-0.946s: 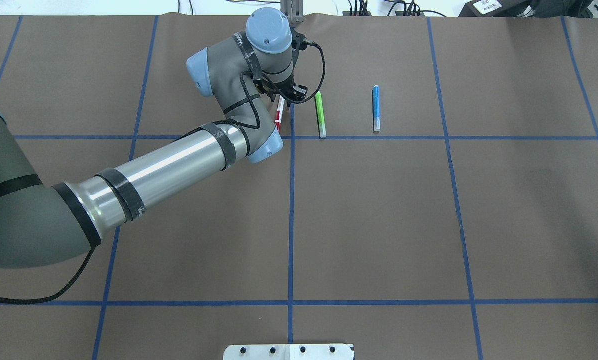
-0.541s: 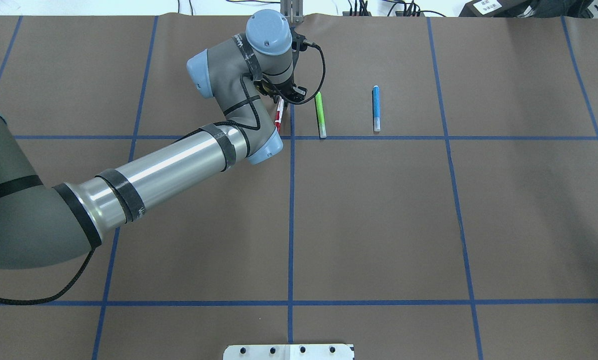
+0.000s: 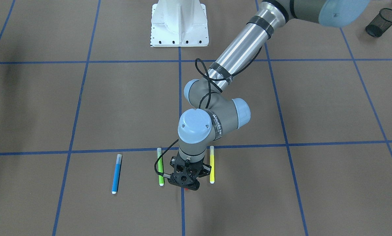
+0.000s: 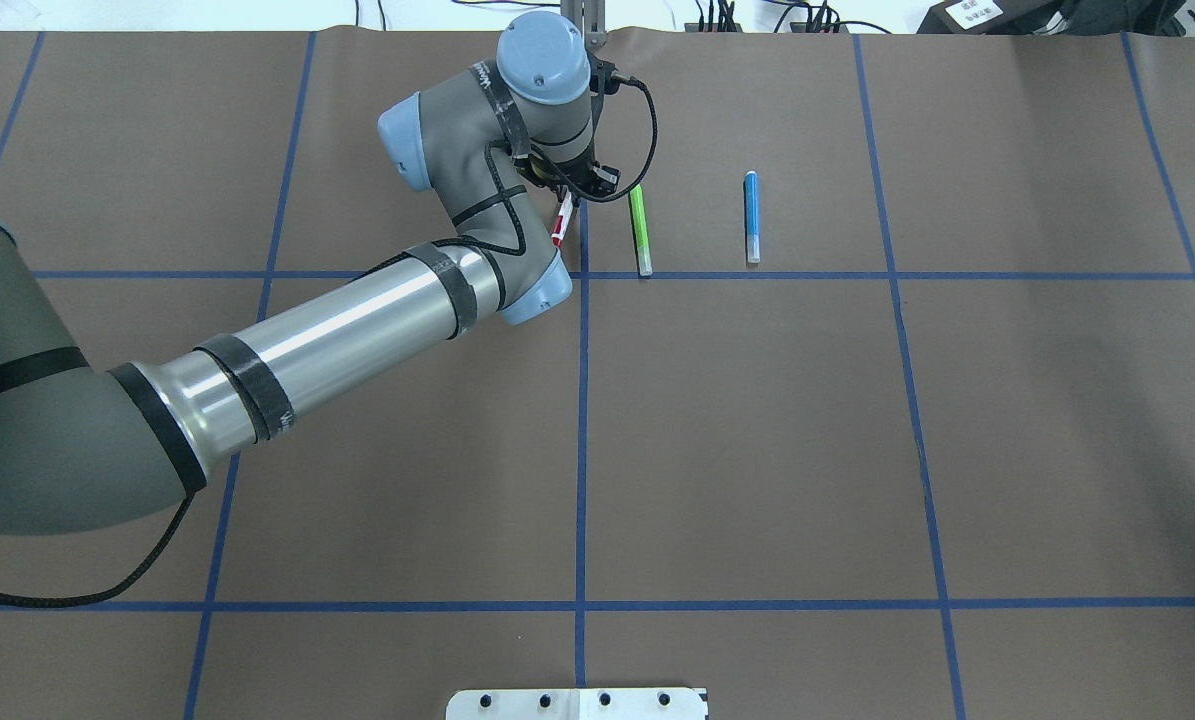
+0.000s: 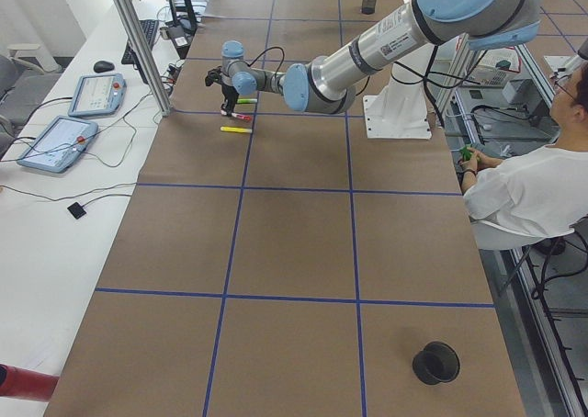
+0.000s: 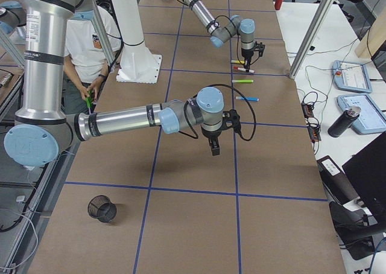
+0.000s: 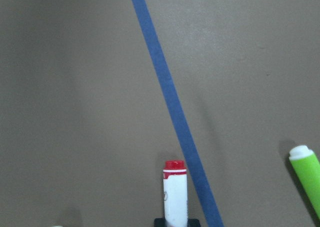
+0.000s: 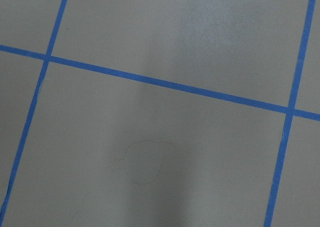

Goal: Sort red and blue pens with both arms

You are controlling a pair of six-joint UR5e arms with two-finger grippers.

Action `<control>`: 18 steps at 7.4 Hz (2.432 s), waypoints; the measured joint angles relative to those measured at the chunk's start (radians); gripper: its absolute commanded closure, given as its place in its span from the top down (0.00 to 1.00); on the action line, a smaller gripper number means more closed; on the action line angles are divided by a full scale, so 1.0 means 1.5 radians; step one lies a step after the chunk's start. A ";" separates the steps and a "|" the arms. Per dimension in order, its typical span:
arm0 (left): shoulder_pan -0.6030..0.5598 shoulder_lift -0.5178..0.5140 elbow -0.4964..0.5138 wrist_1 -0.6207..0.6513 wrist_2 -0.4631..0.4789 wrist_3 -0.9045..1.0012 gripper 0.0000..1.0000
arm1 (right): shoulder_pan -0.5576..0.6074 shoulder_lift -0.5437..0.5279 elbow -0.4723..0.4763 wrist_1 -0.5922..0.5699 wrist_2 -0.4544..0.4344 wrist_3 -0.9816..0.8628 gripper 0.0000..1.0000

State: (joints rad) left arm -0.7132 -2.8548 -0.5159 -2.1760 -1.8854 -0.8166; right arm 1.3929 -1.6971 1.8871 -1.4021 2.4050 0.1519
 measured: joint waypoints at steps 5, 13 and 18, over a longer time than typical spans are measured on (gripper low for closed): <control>-0.038 0.213 -0.363 0.074 -0.034 -0.077 0.00 | -0.004 0.008 -0.001 0.000 -0.003 0.010 1.00; -0.294 0.821 -0.757 -0.061 -0.128 -0.007 0.00 | -0.018 0.032 -0.009 -0.001 -0.008 0.032 1.00; -0.478 1.123 -0.758 -0.435 -0.169 0.028 0.00 | -0.081 0.116 -0.025 -0.001 -0.084 0.177 1.00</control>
State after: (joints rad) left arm -1.4298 -1.1702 -1.6535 -2.8288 -2.1385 -0.7750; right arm 1.2711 -1.5224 1.8500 -1.4038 2.2797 0.4171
